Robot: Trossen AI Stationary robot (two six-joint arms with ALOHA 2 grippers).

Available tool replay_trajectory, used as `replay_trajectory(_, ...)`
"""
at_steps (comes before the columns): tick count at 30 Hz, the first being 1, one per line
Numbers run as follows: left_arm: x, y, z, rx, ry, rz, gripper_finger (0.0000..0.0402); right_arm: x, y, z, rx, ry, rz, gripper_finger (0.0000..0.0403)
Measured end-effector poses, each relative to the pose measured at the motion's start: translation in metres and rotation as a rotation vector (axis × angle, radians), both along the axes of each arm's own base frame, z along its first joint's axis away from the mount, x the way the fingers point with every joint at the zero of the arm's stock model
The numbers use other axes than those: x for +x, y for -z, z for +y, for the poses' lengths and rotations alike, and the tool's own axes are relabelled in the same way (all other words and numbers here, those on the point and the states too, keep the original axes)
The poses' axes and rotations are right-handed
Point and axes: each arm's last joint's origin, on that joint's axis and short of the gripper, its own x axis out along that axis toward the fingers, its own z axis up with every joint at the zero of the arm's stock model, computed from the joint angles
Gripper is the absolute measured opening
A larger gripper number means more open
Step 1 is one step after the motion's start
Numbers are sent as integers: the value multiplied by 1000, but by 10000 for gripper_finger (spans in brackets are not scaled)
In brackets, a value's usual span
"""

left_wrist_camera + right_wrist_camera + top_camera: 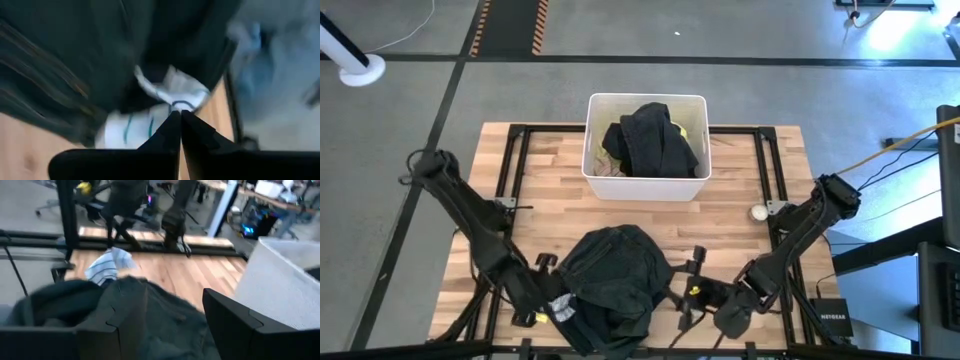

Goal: Sort clothes
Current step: Put the white sock into the white bin

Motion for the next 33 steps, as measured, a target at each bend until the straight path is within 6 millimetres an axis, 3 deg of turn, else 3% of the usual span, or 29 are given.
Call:
replay_trajectory(7,-6,-58,29,3,-61,-378,1,16,-7,-9,11,-83,-22,211)
replay_trajectory(12,1,-79,41,77,-70,-607,1,37,-12,-30,110,-138,-43,211)
replay_trajectory(19,23,-87,54,172,-89,-732,1,61,-8,-50,188,-173,-79,211)
replay_trajectory(27,43,-81,64,223,-143,-725,1,79,11,-50,151,-165,-90,211)
replay_trajectory(33,60,-73,58,212,-122,-747,1,87,25,-54,118,-83,-76,211)
